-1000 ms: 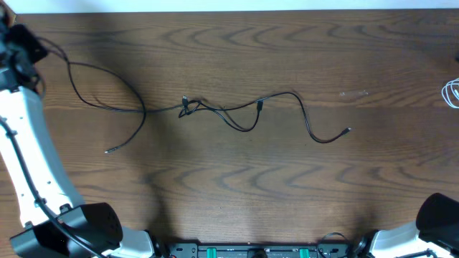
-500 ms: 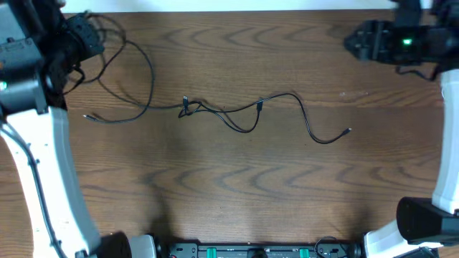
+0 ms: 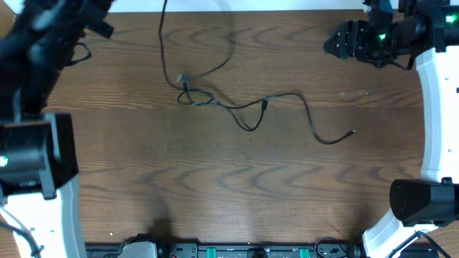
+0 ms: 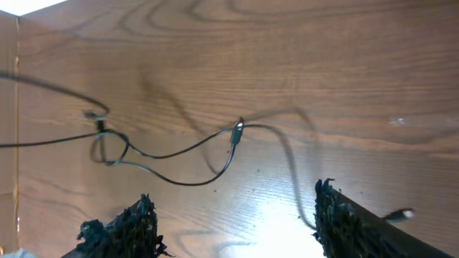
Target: Untangle cables
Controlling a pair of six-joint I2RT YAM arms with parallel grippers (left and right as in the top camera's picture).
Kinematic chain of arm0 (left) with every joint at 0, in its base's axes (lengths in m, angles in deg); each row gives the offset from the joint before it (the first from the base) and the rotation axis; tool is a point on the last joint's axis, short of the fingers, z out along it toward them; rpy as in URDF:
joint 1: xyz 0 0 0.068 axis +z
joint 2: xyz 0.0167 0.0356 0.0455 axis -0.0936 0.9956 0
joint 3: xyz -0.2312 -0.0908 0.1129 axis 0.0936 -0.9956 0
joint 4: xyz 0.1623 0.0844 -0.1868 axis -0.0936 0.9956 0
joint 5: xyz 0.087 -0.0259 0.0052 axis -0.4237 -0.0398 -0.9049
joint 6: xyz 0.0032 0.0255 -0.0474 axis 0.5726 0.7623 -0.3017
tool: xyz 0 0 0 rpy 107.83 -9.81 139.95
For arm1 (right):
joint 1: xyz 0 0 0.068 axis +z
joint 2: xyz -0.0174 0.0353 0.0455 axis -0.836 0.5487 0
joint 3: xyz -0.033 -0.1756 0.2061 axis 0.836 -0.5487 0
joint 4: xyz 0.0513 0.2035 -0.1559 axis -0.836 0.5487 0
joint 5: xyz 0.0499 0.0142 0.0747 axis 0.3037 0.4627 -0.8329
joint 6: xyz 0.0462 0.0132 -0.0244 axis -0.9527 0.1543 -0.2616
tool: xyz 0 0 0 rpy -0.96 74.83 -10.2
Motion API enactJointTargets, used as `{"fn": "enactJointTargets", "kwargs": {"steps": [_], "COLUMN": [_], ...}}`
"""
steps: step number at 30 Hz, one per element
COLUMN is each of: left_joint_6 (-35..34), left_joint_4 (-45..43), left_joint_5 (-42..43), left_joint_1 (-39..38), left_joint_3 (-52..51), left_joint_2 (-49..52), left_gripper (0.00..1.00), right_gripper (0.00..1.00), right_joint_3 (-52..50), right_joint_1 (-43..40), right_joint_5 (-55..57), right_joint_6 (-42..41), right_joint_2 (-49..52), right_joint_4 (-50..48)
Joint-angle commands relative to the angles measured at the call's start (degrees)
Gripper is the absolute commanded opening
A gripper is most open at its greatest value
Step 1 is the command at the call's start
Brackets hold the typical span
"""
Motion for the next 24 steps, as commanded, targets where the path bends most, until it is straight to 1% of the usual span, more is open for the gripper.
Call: {"fn": "enactJointTargets", "kwargs": {"steps": [1, 4, 9, 12, 16, 24], "left_joint_6": [-8.0, -10.9, -15.4, -16.5, -16.5, -17.1], "left_joint_4": [-4.0, -7.5, -17.0, -21.2, -21.5, -22.0], "left_joint_5": [-3.6, -5.6, -6.3, -10.7, -17.7, -21.1], "left_joint_1": [-0.2, -0.2, -0.2, -0.2, -0.2, -0.2], "left_joint_3": [0.6, 0.6, 0.6, 0.6, 0.7, 0.7], "left_joint_2": [0.1, 0.2, 0.5, 0.5, 0.5, 0.6], "left_gripper": [0.08, 0.08, 0.08, 0.08, 0.08, 0.08], "right_gripper": [0.69, 0.69, 0.69, 0.69, 0.69, 0.72], "right_joint_3": [0.5, 0.5, 0.5, 0.5, 0.5, 0.5], "right_joint_1": [2.8, 4.9, 9.0, 11.7, 14.4, 20.2], "right_joint_5": [-1.5, -1.7, -3.0, -3.2, -7.5, -7.5], "right_joint_6": [0.8, 0.9, 1.4, 1.4, 3.9, 3.7], "right_joint_2": [1.3, 2.8, 6.0, 8.3, 9.4, 9.6], "right_joint_4": [0.0, -0.1, -0.3, -0.1, -0.2, -0.8]}}
